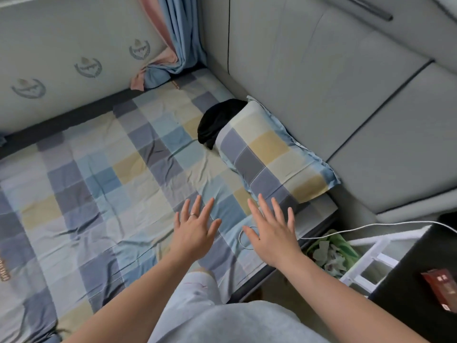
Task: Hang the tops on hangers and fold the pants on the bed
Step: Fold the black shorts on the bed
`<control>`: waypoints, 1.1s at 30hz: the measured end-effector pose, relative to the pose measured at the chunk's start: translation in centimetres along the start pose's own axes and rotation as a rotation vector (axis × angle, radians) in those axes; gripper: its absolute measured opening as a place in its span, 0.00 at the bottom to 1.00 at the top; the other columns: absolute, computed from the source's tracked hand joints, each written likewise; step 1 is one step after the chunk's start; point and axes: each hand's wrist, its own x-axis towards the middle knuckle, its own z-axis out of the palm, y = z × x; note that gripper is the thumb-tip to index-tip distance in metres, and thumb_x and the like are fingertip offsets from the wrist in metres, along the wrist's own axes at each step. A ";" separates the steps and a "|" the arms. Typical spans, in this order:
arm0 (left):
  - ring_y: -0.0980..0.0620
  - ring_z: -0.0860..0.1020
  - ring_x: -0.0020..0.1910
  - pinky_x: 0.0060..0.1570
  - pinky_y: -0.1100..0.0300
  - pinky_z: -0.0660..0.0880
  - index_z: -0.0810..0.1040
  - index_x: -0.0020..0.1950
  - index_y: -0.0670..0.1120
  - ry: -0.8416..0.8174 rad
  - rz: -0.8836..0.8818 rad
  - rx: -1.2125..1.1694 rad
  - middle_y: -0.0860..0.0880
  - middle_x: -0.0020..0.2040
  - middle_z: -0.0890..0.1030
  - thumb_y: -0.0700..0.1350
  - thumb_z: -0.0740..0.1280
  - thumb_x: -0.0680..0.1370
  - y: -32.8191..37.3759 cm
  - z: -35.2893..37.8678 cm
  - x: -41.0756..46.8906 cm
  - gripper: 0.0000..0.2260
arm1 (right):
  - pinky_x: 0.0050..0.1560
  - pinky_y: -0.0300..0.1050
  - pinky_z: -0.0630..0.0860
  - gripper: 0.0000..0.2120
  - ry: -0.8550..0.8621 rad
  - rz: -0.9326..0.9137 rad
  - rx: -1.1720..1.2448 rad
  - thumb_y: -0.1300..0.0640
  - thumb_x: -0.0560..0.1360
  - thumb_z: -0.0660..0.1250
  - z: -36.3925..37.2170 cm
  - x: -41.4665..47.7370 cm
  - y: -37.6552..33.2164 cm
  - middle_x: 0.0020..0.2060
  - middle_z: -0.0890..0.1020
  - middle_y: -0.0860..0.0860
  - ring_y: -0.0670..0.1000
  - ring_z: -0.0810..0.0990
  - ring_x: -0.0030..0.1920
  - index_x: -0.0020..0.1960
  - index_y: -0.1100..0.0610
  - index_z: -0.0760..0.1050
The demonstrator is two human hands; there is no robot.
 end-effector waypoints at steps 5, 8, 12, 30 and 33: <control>0.46 0.43 0.81 0.77 0.43 0.47 0.49 0.81 0.64 0.040 0.011 0.024 0.53 0.83 0.49 0.67 0.48 0.81 -1.3 1.9 8.4 0.28 | 0.74 0.64 0.33 0.32 0.023 0.031 -0.007 0.35 0.82 0.44 1.9 8.1 2.1 0.81 0.37 0.45 0.54 0.35 0.80 0.80 0.41 0.36; 0.46 0.42 0.81 0.77 0.43 0.46 0.48 0.81 0.64 0.024 0.039 0.046 0.53 0.83 0.47 0.67 0.47 0.81 -3.8 3.4 14.7 0.29 | 0.75 0.65 0.34 0.32 0.028 0.062 0.010 0.35 0.81 0.43 4.5 14.8 2.5 0.81 0.38 0.46 0.54 0.35 0.80 0.81 0.42 0.37; 0.46 0.43 0.81 0.78 0.42 0.47 0.48 0.81 0.63 -0.040 0.036 0.057 0.53 0.83 0.47 0.67 0.47 0.81 -7.4 4.4 21.8 0.29 | 0.76 0.65 0.35 0.32 -0.045 0.149 0.050 0.36 0.82 0.45 7.3 22.7 1.2 0.81 0.38 0.45 0.54 0.36 0.80 0.81 0.43 0.38; 0.46 0.37 0.81 0.78 0.44 0.44 0.39 0.80 0.63 0.031 -0.067 -0.018 0.53 0.82 0.40 0.69 0.43 0.80 -14.1 13.0 49.8 0.30 | 0.76 0.64 0.42 0.30 0.028 -0.055 -0.193 0.38 0.83 0.48 11.3 61.8 5.2 0.81 0.43 0.45 0.53 0.41 0.80 0.81 0.41 0.40; 0.45 0.39 0.81 0.78 0.43 0.46 0.40 0.80 0.64 0.121 -0.012 -0.038 0.52 0.83 0.41 0.69 0.41 0.78 -13.1 15.2 56.9 0.31 | 0.76 0.63 0.44 0.30 0.116 -0.084 -0.312 0.37 0.82 0.47 12.0 69.4 7.3 0.82 0.46 0.47 0.54 0.43 0.81 0.81 0.41 0.41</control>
